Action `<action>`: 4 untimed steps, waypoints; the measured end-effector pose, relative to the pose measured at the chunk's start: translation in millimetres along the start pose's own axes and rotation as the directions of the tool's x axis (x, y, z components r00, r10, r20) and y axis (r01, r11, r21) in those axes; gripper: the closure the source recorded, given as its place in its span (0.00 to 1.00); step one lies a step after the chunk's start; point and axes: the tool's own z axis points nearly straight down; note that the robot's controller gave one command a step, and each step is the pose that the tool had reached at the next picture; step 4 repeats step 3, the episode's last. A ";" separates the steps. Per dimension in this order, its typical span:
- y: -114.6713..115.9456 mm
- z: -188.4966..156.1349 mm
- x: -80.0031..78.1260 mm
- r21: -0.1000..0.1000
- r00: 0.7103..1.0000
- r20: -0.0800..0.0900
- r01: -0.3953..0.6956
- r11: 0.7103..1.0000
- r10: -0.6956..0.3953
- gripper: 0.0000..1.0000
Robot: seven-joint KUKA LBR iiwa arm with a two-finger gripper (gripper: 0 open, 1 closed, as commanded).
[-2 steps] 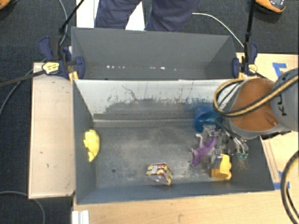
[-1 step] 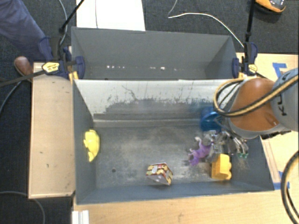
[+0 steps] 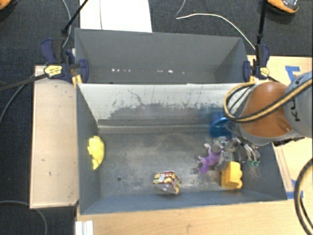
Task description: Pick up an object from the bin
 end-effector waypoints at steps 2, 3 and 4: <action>17.9 -133.3 4.7 0.000 0.995 0.002 -0.102 0.995 0.102 1.00; 43.6 -177.0 -24.9 0.002 0.973 0.008 0.232 0.973 -0.232 1.00; 43.6 -177.0 -24.9 0.002 0.973 0.008 0.232 0.973 -0.232 1.00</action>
Offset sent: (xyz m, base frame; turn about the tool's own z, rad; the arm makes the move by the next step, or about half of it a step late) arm 0.0000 0.0000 0.0000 0.0000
